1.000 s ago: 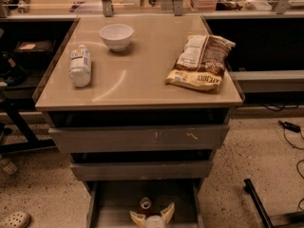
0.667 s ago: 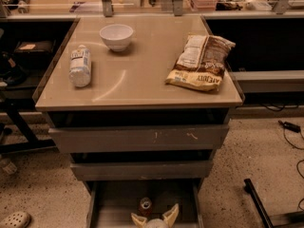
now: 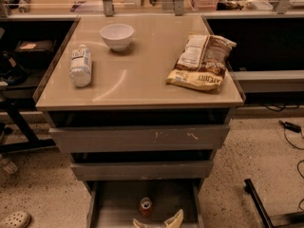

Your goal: Place coke can into bottom drawer

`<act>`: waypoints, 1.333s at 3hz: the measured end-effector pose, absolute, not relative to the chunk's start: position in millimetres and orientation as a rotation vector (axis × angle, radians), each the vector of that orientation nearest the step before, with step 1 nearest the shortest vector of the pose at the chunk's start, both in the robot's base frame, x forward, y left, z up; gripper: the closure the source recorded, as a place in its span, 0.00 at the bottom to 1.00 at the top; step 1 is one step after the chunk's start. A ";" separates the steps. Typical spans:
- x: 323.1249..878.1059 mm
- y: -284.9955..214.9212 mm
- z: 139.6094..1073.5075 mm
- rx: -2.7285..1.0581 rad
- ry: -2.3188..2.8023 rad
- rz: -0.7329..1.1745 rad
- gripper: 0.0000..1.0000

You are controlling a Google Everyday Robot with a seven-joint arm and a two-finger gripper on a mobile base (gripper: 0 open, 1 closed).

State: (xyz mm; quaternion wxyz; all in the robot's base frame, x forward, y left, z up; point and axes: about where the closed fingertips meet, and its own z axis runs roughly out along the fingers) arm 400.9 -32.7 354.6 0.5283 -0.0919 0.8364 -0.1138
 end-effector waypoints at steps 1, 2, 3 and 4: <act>392.8 -25.9 350.6 -0.240 2.007 -0.251 0.00; 401.2 -75.4 376.5 -0.181 1.987 -0.386 0.00; 404.9 -156.6 438.4 -0.084 1.918 -0.618 0.00; 403.0 -217.1 497.8 -0.037 1.854 -0.806 0.00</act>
Offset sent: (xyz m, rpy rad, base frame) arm 0.0305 -0.1584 0.0819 -0.2126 -0.0993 -0.3400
